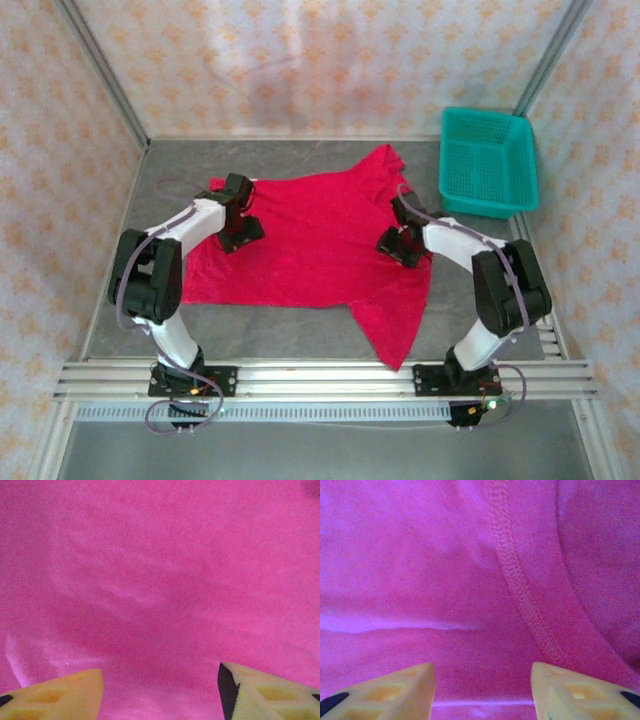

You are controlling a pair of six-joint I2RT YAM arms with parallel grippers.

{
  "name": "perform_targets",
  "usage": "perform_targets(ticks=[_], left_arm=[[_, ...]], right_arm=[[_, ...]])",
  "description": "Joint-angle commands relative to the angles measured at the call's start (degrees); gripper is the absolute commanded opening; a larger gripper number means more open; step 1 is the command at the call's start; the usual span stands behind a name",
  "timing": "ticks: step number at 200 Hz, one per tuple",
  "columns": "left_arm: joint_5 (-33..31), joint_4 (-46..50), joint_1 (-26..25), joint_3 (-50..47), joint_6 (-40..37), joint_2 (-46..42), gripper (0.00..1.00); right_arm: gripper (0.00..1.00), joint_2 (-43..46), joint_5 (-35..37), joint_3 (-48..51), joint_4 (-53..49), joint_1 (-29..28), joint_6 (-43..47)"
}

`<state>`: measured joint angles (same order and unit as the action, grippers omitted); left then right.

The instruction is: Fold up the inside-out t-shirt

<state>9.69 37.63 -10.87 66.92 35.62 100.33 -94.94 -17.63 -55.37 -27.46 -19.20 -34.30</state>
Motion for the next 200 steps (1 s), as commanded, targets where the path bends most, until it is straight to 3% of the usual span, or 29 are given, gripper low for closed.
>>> perform_targets(ticks=[1,59,122,162,200], left_arm=[[-0.2,-0.4,-0.1,0.2,-1.4,0.8,0.64],[-4.0,-0.4,0.3,-1.3,-2.0,2.3,0.64],[-3.9,-2.6,6.4,-7.6,-1.8,0.4,0.63],[-3.9,-3.3,7.1,-9.8,-1.7,-0.6,0.63],[-2.3,-4.0,7.0,-9.2,-1.0,0.1,0.63]], right_arm=[[0.54,-2.5,0.2,0.9,1.4,-0.1,-0.6],[0.54,-8.5,1.6,-1.0,2.0,0.0,0.4],[0.54,-17.2,3.4,-10.0,-1.2,1.2,2.9],[0.54,-14.2,5.8,-7.4,-2.3,1.3,2.7],[0.54,-5.2,5.3,4.9,2.8,1.3,-3.4]])
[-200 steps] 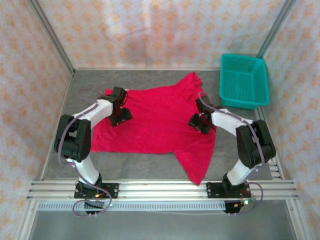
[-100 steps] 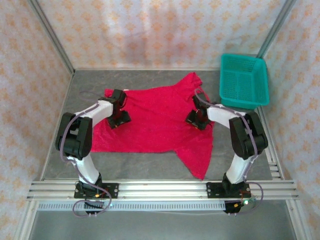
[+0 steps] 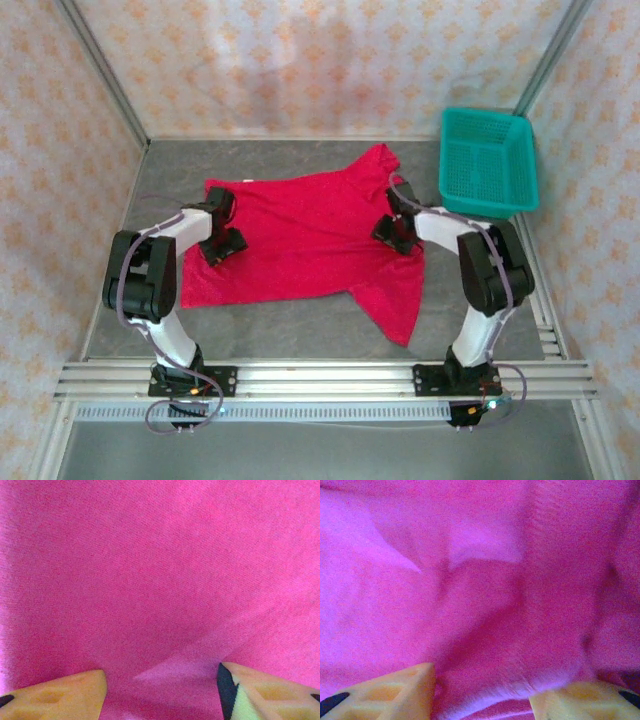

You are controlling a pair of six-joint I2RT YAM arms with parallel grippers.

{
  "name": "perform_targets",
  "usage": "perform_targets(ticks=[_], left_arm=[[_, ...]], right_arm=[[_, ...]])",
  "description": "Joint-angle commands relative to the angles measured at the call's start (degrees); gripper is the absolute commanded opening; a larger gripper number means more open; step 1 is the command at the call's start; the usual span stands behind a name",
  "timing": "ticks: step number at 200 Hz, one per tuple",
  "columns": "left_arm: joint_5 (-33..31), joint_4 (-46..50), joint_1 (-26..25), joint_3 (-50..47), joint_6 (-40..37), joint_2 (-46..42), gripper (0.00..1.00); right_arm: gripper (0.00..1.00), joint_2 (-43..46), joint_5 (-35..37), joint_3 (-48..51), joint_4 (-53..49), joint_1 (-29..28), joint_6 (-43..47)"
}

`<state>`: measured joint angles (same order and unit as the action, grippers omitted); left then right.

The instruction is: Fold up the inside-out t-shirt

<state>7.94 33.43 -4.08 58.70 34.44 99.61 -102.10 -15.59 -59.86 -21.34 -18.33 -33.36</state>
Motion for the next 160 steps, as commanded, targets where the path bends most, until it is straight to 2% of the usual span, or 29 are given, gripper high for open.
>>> perform_targets(ticks=[1,29,70,95,129,160], left_arm=[[-0.5,0.2,0.2,-0.9,0.2,0.8,0.63],[0.0,1.1,0.2,0.4,0.2,0.4,0.63],[-0.1,3.5,0.1,2.0,-0.5,-2.0,0.63],[0.0,4.5,0.1,2.0,-0.8,-4.1,0.63],[-0.6,6.1,0.1,2.3,-1.6,-6.2,0.63],[-0.3,6.5,0.1,2.9,-1.6,-6.6,0.63]], right_arm=[[0.54,2.2,3.1,9.6,-3.1,0.4,-4.6],[0.54,9.5,2.2,13.2,-2.2,0.4,-7.9],[0.55,19.1,9.2,9.1,-6.5,0.5,-8.0],[0.55,20.3,13.5,6.3,-8.9,2.5,-5.8],[0.55,20.4,12.1,3.2,-11.5,8.0,-3.2],[0.55,21.1,10.9,4.0,-10.7,8.9,-3.0]])
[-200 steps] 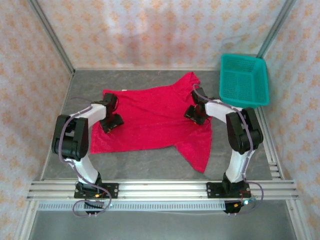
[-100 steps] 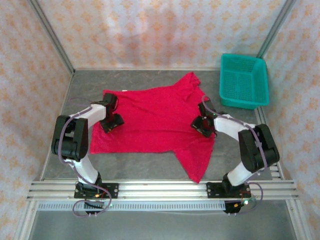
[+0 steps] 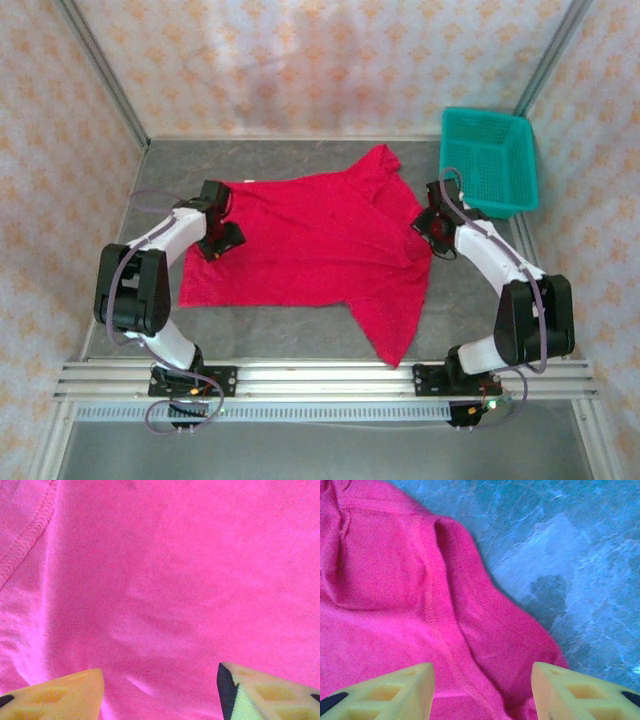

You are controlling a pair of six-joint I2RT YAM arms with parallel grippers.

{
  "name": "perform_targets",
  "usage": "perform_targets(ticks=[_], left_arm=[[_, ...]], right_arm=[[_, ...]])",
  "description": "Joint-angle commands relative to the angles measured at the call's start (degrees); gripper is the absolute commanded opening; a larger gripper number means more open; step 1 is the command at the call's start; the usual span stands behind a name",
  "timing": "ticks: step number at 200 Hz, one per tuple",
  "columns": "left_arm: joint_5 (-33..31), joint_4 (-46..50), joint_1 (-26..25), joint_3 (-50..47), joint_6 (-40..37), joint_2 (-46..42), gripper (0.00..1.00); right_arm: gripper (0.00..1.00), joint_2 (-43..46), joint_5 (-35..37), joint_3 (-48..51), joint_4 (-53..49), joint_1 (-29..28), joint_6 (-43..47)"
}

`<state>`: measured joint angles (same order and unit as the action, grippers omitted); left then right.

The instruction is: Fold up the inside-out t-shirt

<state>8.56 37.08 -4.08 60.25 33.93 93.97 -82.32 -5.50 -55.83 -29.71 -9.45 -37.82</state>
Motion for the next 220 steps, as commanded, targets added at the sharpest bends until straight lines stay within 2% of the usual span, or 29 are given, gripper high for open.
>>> perform_targets(ticks=[1,220], left_arm=[[-0.9,2.8,0.1,1.4,-1.1,-0.9,0.63],[-0.1,3.0,0.1,2.0,-1.3,0.0,0.63]], right_arm=[[0.55,1.3,0.7,0.0,-2.3,0.0,1.5],[0.55,-1.4,-3.9,1.2,0.4,0.0,1.3]])
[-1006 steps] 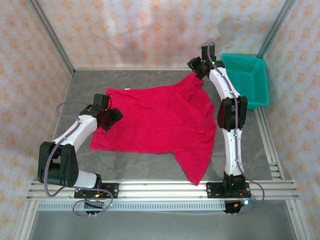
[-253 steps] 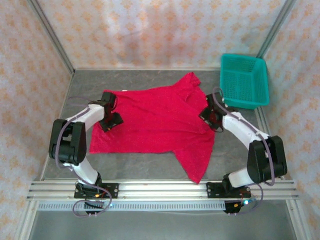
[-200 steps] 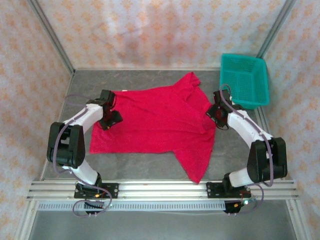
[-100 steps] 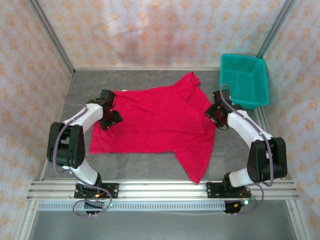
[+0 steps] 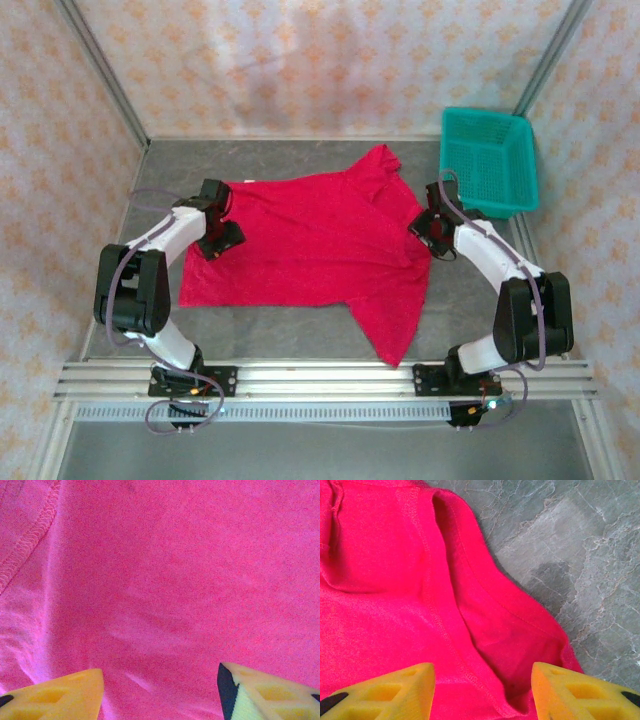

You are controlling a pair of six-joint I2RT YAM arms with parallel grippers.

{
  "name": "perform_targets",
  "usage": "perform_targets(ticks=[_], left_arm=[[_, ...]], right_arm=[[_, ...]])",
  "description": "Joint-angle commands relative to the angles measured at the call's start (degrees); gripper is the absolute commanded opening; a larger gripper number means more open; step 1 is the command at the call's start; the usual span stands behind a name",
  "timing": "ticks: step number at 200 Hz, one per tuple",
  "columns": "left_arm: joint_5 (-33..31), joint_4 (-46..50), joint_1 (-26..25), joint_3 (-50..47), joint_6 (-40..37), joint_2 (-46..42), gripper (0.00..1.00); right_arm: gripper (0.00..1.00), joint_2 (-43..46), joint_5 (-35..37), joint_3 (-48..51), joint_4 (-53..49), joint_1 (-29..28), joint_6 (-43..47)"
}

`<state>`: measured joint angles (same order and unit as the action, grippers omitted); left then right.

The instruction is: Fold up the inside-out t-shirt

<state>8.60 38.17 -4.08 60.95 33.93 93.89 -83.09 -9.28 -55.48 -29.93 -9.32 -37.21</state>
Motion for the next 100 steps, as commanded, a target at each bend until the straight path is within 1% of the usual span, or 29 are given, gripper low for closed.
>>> perform_targets(ticks=[1,100], left_arm=[[-0.2,1.9,0.1,1.3,-1.3,0.1,0.63],[-0.2,1.9,0.1,1.3,-1.4,0.2,0.63]], right_arm=[[0.55,-0.7,-0.1,0.8,0.7,-0.2,0.7],[0.55,-0.6,-0.3,1.1,1.0,-0.1,0.6]])
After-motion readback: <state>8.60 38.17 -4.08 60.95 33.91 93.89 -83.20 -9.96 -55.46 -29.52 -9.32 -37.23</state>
